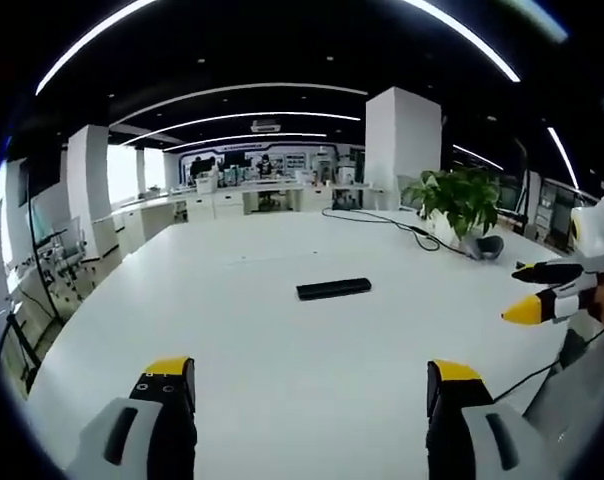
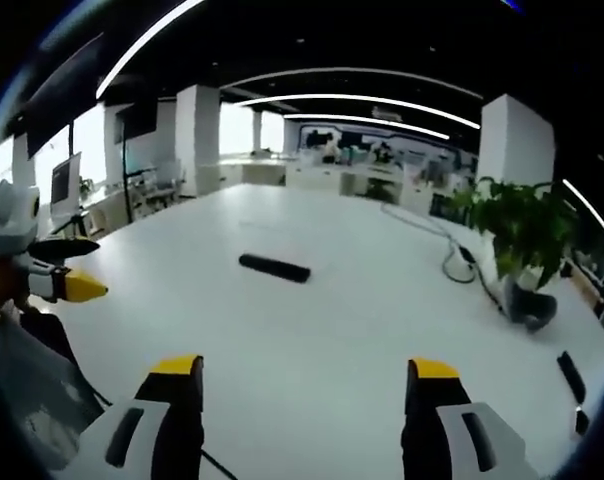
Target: Press the specified remote control buttons in sequence, fully releasing each button before pressing the next.
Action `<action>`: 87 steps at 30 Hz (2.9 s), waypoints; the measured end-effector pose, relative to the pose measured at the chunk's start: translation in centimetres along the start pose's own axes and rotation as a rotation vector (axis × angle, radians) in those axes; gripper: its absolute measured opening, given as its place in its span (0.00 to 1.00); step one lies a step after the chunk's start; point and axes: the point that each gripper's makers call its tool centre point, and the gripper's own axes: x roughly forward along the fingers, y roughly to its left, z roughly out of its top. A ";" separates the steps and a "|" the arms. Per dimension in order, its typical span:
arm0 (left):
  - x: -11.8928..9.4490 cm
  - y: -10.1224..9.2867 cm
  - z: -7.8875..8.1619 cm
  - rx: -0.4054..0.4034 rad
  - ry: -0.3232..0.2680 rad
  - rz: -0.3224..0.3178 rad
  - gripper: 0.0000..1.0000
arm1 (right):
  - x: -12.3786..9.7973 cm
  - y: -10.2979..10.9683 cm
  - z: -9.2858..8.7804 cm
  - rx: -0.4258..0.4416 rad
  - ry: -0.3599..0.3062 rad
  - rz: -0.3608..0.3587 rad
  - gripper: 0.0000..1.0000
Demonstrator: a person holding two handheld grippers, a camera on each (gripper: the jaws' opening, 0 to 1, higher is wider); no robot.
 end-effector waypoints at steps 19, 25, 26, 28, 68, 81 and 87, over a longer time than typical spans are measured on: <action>2.7 1.7 1.4 0.076 0.006 -0.025 1.00 | 2.2 -1.1 1.8 -0.061 0.005 0.007 0.80; 4.0 2.2 1.8 0.102 0.011 -0.039 1.00 | 3.2 -1.2 2.3 -0.080 0.014 0.011 0.79; 4.2 2.3 1.9 0.107 0.010 -0.043 1.00 | 3.4 -1.2 2.3 -0.084 0.016 0.012 0.79; 4.6 2.4 2.0 0.115 0.013 -0.048 0.99 | 3.7 -1.3 2.3 -0.092 0.021 0.014 0.79; 12.6 4.7 2.2 0.241 0.090 -0.117 0.98 | 12.2 -3.2 3.8 -0.225 0.089 0.076 0.77; 16.1 4.8 3.0 0.272 0.094 -0.172 0.97 | 15.5 -3.5 4.3 -0.280 0.097 0.106 0.77; 17.3 4.8 2.8 0.282 0.106 -0.185 0.97 | 16.5 -3.6 4.4 -0.288 0.097 0.115 0.77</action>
